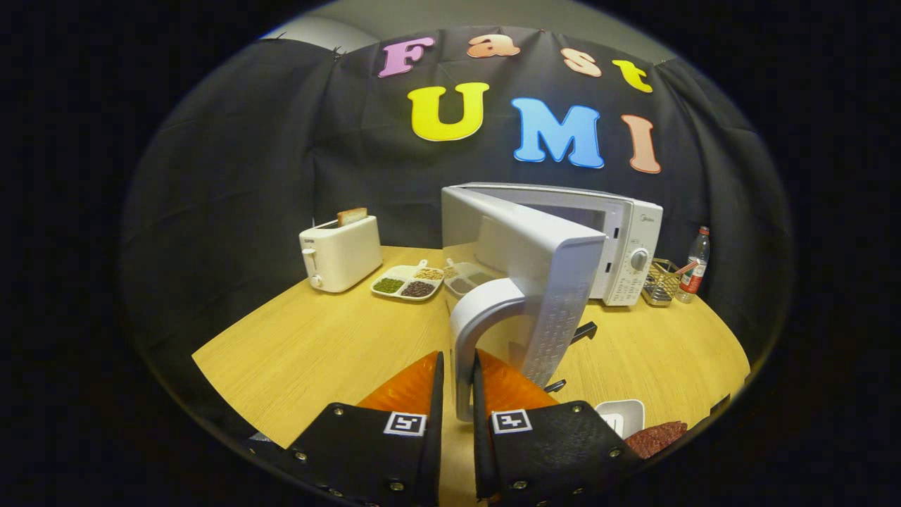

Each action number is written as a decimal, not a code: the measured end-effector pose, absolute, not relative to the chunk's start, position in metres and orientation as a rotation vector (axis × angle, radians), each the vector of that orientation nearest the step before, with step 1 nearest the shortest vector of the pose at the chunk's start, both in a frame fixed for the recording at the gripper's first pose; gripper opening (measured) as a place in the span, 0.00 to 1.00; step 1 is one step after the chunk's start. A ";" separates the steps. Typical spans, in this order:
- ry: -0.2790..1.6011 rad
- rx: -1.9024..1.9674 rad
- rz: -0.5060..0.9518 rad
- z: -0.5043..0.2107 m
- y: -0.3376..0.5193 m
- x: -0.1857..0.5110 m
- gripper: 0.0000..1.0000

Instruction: Open the microwave, put the food inside, and close the microwave door.

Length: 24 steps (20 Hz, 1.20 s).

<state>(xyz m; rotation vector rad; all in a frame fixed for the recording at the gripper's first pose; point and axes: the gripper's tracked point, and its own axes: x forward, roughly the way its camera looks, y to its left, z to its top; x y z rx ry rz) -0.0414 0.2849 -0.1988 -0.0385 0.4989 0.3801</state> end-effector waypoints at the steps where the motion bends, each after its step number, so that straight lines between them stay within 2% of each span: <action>1: 0.497 -0.049 0.397 -0.198 0.289 -0.045 0.20; 5: 0.526 -0.010 0.472 -0.194 0.299 -0.062 0.20; 6: 0.539 0.022 0.510 -0.192 0.306 -0.071 0.25; 7: 0.543 0.038 0.550 -0.189 0.311 -0.081 0.42; 10: 0.508 0.051 0.663 -0.165 0.319 -0.110 0.70; 11: 0.491 0.045 0.671 -0.159 0.313 -0.112 0.90; 12: 0.474 0.038 0.665 -0.154 0.303 -0.115 0.96; 15: 0.430 0.043 0.610 -0.137 0.265 -0.107 0.98; 24: 0.404 0.071 0.310 -0.127 0.126 -0.071 0.97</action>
